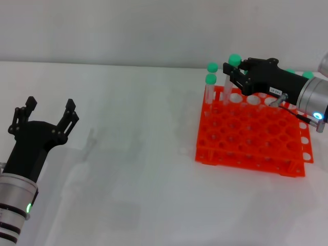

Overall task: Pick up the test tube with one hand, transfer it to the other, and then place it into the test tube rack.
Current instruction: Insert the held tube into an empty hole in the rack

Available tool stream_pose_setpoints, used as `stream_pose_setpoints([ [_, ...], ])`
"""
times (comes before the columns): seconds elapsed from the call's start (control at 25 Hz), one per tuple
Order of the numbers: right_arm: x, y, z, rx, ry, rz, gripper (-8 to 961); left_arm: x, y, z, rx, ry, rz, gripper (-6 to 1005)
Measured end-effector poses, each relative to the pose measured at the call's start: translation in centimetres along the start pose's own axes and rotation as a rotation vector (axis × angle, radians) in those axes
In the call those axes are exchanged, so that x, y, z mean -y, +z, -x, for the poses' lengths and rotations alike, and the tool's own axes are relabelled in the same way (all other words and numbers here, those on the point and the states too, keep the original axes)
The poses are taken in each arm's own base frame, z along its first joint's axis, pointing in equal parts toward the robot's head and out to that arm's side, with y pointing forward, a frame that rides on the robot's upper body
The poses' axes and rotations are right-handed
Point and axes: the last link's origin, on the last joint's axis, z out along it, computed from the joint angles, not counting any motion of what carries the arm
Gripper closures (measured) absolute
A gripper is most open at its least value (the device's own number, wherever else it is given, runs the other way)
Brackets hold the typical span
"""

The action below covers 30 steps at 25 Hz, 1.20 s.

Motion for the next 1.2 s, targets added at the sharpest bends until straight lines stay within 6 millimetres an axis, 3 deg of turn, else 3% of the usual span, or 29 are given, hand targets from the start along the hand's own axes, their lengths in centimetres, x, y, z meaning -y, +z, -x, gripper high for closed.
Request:
stream_pose_setpoints([
  [0.4, -0.3, 0.7, -0.8, -0.053, -0.002, -0.02, 641, 0.0, 0.0, 0.0, 0.002, -0.003, 0.0, 106],
  [1.08, -0.8, 0.1, -2.8, -0.121, 0.069, -0.018, 605, -0.2, 0.3, -0.1, -0.005, -0.003, 0.01, 105],
  [1.2, -0.9, -0.3, -3.2, -0.131, 0.083, -0.018, 489, -0.2, 0.4, -0.2, -0.006, -0.003, 0.012, 105],
])
